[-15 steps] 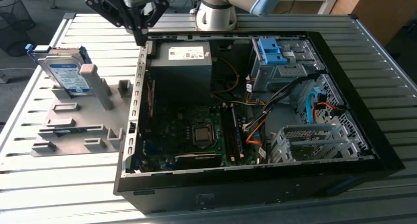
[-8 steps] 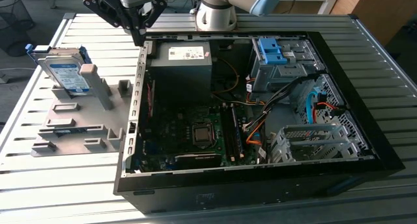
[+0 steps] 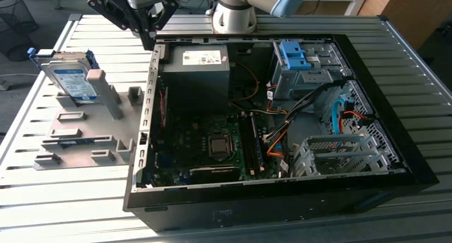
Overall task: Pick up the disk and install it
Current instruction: 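Reach for the disk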
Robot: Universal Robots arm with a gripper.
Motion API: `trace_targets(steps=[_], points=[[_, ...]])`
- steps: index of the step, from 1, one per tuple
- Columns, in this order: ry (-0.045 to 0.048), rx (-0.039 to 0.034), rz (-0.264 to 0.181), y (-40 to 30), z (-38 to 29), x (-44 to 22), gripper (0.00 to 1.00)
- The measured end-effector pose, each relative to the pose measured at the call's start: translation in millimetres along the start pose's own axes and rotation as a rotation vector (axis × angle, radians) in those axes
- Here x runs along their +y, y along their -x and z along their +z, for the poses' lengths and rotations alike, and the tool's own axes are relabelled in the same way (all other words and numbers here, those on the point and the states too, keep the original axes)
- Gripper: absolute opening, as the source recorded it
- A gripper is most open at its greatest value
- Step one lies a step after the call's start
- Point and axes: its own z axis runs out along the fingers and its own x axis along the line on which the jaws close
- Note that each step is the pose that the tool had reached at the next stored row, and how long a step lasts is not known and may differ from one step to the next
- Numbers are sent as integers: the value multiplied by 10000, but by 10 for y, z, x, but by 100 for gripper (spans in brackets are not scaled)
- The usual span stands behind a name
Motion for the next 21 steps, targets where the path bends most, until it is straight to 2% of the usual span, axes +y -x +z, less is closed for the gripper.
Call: trace_targets(steps=[21], points=[[1, 0, -1, -105, 6, -8, 11]])
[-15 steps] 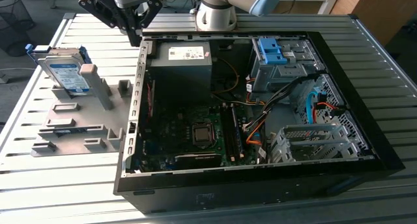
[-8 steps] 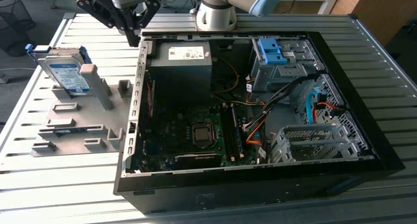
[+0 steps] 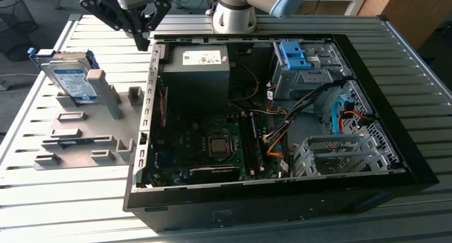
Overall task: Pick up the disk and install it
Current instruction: 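Reach for the disk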
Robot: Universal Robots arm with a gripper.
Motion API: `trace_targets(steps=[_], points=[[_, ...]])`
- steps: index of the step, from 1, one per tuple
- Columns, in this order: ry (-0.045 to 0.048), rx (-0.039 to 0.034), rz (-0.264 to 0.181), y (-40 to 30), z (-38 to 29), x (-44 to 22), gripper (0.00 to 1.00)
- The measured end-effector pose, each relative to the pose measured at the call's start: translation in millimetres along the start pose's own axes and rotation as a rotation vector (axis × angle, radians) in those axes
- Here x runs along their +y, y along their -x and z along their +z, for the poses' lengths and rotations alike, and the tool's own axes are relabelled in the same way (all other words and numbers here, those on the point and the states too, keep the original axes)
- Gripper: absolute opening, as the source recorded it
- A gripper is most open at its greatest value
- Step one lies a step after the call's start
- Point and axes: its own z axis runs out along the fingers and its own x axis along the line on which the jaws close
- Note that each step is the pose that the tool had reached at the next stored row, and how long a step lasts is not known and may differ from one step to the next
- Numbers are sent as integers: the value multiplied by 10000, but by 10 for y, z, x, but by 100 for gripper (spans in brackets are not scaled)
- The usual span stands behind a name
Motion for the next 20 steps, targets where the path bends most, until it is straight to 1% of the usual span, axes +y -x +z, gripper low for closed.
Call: trace_targets(steps=[3, 6, 12, 13, 18, 20], points=[[-1, 1, 1, -39, 0, -3, 11], [0, 0, 0, -103, 1, -6, 11], [-1, 1, 1, -206, 3, 43, 11], [-2, 2, 1, -229, 2, 46, 11], [0, 0, 2, -406, 5, 39, 11], [-2, 1, 1, -456, 5, 38, 11]])
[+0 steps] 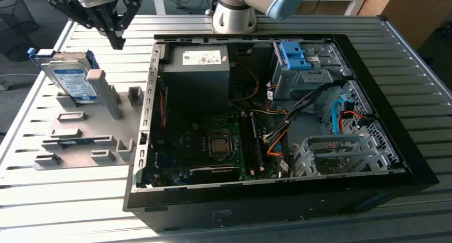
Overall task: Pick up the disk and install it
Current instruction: 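Reach for the disk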
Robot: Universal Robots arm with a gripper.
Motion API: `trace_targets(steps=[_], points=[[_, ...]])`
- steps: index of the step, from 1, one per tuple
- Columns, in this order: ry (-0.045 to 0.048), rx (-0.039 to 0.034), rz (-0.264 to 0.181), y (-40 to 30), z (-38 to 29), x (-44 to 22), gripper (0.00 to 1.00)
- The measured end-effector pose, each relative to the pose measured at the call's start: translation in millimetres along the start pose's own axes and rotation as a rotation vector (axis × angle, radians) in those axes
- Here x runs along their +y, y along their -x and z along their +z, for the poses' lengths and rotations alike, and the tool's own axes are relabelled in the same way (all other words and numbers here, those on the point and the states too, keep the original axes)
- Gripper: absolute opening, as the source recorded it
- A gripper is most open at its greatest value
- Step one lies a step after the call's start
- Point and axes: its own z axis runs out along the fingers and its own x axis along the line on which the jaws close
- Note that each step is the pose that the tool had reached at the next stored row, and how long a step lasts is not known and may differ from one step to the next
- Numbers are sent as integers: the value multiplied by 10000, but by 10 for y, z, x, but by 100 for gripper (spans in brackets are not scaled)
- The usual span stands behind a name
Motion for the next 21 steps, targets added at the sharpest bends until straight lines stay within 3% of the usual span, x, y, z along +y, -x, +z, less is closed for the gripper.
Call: trace_targets(steps=[10, 21], points=[[2, 0, 10, -242, 6, 23, 11], [3, 0, 11, -264, 6, 22, 11]])
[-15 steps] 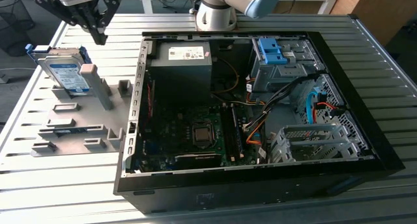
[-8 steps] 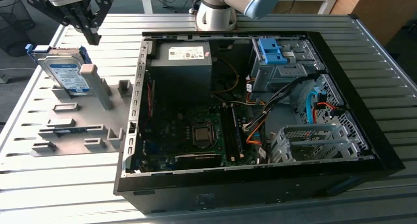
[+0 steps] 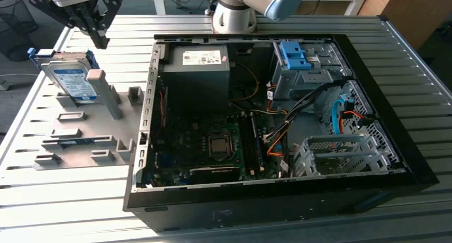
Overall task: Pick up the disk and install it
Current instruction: 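Reach for the disk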
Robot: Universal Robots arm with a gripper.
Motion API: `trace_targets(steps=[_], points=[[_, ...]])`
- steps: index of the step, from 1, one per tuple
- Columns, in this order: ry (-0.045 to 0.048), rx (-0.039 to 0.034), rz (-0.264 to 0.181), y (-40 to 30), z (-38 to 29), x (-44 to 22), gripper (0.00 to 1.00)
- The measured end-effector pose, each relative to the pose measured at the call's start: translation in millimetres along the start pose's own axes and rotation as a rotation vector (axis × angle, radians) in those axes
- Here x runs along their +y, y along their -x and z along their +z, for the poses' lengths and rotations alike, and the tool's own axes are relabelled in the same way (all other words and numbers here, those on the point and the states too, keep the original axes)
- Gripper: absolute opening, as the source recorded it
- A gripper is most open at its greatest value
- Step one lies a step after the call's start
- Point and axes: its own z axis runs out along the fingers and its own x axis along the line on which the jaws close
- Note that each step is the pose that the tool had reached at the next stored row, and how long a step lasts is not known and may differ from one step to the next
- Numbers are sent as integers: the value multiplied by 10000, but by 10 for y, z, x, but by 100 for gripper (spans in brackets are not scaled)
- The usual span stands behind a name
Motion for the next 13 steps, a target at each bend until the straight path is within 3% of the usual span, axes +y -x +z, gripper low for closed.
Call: trace_targets(steps=[4, 8, 13], points=[[-1, 1, 1, -31, 1, 1, 11], [1, 3, 0, -137, 9, 50, 11], [-9, 122, 9, -235, 43, 125, 11]])
